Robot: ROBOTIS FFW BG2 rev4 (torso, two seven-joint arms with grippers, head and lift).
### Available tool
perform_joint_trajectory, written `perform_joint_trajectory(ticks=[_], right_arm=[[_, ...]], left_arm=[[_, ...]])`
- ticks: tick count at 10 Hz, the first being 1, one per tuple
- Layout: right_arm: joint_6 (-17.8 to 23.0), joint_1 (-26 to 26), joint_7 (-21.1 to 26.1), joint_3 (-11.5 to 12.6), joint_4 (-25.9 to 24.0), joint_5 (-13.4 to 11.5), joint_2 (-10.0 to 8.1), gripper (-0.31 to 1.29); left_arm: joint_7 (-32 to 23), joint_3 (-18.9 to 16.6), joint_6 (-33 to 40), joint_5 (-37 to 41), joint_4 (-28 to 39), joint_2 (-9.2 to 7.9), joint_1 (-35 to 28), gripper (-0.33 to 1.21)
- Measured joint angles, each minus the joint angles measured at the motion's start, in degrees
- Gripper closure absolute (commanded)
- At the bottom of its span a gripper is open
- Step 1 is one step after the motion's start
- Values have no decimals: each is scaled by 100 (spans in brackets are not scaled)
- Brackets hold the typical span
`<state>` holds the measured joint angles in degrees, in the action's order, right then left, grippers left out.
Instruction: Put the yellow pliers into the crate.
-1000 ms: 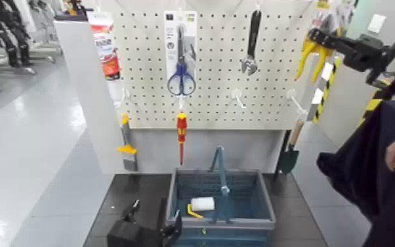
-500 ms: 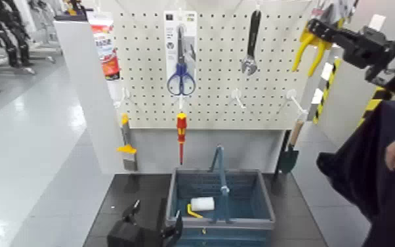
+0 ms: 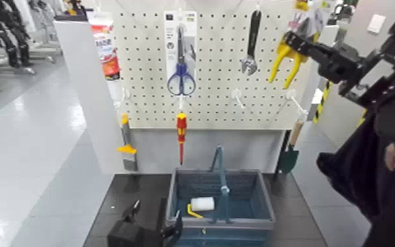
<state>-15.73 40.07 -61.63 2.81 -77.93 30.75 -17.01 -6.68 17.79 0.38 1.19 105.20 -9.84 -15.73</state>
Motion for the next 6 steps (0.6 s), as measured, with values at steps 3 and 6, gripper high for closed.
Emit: perform_joint_trajectory(ticks=[3,6], right_arm=[[21,-374,24,4,-107,57,304,105],[-34,-903,62,60,-226,94,577,105]], left_arm=[[0,-3,-11,10,-8,-5,0,22],[-9,-2,-12,17,-8,-19,0,22]])
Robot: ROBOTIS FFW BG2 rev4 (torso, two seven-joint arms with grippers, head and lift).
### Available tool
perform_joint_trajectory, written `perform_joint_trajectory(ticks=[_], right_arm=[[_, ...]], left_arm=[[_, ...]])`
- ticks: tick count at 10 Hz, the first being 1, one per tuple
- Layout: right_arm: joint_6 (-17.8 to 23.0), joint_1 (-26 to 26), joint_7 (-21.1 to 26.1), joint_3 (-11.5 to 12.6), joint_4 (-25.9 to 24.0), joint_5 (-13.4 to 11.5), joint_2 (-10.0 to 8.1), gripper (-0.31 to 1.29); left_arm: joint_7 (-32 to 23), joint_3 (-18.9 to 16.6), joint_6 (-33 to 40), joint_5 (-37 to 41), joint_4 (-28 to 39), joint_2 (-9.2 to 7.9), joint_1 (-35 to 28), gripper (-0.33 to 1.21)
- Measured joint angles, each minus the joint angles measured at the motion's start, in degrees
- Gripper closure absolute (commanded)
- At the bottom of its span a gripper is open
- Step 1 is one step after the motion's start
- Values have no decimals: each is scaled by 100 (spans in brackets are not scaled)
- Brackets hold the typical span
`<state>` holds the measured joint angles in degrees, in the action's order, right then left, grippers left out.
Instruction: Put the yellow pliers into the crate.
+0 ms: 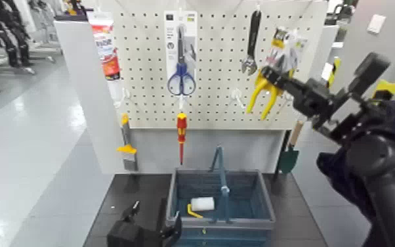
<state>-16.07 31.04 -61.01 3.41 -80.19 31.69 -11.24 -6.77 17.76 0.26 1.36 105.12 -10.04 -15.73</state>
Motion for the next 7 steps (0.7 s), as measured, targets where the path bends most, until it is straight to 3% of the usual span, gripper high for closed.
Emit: perform_joint_trajectory(ticks=[4,7], right_arm=[[-178,-670,55,105,-203,20,193,105],[-331,-1053,71,195,-257,-73,163,105]], left_arm=[[0,18,0,14,0,-16,-7,22],[-43,56,7,48,8,-60,-8,22]])
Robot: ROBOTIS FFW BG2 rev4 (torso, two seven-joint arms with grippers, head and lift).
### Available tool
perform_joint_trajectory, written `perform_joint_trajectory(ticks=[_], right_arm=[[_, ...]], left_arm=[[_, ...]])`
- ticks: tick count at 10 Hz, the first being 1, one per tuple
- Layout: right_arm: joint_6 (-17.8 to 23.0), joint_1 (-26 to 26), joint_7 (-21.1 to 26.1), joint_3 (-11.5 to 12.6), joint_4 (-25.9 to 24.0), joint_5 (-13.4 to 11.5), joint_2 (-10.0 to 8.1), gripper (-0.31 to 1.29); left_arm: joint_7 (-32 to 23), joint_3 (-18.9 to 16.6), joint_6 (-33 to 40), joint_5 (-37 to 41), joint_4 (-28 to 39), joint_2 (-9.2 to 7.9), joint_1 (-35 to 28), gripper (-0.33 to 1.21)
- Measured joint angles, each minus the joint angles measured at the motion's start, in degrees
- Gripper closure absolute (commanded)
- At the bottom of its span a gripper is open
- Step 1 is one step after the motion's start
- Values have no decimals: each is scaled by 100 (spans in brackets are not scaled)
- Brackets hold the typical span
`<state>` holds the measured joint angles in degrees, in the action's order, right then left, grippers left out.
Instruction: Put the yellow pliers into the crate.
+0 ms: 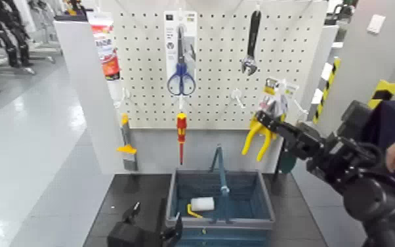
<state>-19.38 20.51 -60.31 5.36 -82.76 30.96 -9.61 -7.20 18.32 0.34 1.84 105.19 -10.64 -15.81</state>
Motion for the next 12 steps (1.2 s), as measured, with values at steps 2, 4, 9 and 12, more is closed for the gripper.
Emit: perform_joint_trajectory(ticks=[2,4,9,12], right_arm=[[-91,-219,1,18,25,-68,-32,105],[-112,-372,-17,-38,188,-102,-52,105],[58,-373,-80,-91,836,-361,-109,105],[237,-204,-102,-158,1271,-527,-155,105]], left_arm=[[-1,17,2,9,1,-8,4,22],[-1,26,9,9,1,-9,8,22],[-1,33,8,9,1,-5,16,22],[-1,23,1,14,-8,0,17,22]])
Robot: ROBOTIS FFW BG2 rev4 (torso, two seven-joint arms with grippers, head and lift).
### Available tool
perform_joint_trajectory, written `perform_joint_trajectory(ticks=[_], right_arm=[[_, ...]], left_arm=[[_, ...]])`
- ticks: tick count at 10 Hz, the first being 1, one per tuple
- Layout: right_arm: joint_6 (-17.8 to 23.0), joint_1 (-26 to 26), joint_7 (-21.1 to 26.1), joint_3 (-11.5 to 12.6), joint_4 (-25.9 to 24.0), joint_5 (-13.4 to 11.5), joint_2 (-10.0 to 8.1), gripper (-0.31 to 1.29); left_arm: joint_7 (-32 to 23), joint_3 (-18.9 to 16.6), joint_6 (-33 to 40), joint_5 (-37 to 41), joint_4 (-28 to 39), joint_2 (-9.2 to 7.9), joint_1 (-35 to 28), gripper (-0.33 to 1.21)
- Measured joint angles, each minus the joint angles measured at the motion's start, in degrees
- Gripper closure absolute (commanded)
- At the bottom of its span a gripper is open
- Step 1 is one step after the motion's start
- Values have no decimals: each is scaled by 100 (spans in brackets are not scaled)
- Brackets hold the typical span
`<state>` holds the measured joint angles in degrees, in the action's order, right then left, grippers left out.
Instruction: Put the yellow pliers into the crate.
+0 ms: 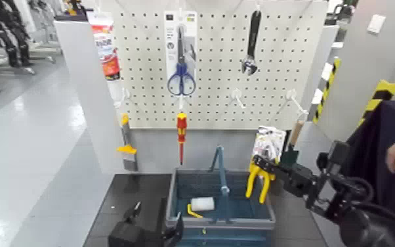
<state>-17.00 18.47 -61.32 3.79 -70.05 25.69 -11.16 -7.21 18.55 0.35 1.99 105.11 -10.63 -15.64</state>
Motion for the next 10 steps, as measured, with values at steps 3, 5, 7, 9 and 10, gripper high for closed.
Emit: perform_joint_trajectory(ticks=[3,5,7,9,10], right_arm=[[134,87,24,-98,315,-100,-4,105],[178,103,33,-115,399,-106,2,105],[191,106,44,-110,407,-110,7,105],[193,106,54,-106,412,-123,17,105],[190,105,63,-106,413,-126,20,77]], left_arm=[[0,-1,0,4,0,9,0,22],[0,-1,0,3,0,9,0,22],[0,0,1,3,0,9,0,22],[4,6,7,3,0,7,0,22],[5,8,8,3,0,3,0,22]])
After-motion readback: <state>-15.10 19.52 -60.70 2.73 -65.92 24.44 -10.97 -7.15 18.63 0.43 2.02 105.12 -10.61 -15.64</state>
